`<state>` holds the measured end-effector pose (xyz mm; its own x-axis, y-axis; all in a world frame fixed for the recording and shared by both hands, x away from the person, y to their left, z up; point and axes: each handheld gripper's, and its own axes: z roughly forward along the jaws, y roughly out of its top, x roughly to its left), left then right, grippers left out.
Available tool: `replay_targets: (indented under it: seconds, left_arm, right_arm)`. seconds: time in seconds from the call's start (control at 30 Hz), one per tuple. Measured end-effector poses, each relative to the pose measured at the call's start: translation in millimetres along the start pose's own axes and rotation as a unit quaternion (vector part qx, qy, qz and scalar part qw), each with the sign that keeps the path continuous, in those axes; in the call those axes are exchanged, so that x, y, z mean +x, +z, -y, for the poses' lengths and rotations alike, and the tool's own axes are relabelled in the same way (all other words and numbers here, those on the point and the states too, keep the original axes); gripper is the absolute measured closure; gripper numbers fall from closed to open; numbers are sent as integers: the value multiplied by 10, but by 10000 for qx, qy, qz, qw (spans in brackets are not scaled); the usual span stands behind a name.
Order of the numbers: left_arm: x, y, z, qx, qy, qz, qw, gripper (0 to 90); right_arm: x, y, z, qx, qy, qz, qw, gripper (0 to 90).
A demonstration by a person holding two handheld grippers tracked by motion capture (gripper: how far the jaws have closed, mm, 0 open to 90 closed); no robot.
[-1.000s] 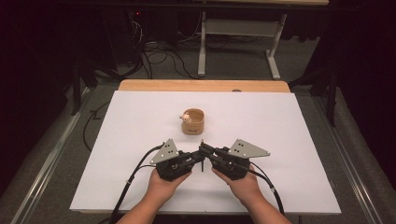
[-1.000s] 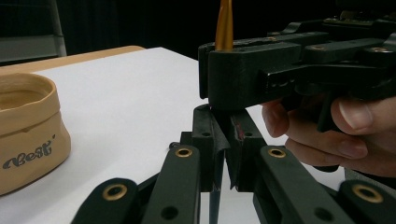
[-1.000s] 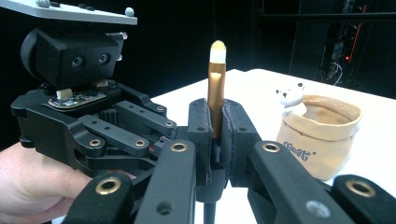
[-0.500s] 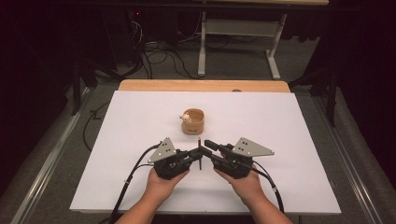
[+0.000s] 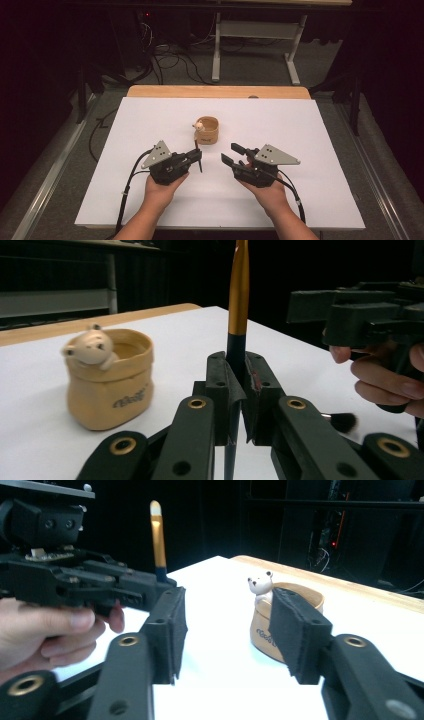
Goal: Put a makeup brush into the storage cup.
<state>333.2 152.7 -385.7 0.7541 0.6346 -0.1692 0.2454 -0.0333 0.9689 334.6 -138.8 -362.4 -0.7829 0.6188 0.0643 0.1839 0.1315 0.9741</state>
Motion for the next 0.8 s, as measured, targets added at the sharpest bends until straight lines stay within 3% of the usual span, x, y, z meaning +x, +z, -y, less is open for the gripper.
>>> replay_targets:
  seconds: [0.47, 0.67, 0.7, 0.8]
  left_arm:
    - [245, -259, -46, -193, -100, -498, 9985, 828]
    - [306, -317, -46, -231, -140, -605, 9978, 828]
    - [324, -339, -46, -224, -122, -658, 9975, 828]
    - [354, -369, -45, -244, -145, -718, 9970, 828]
  right_arm:
    - [-215, -158, 19, 15, -7, 505, 9987, 198]
    - [-273, -206, 44, 105, 81, 626, 9980, 138]
    - [-304, -215, 55, 138, 80, 718, 9973, 82]
    - [-327, -236, 61, 174, 91, 807, 9965, 43]
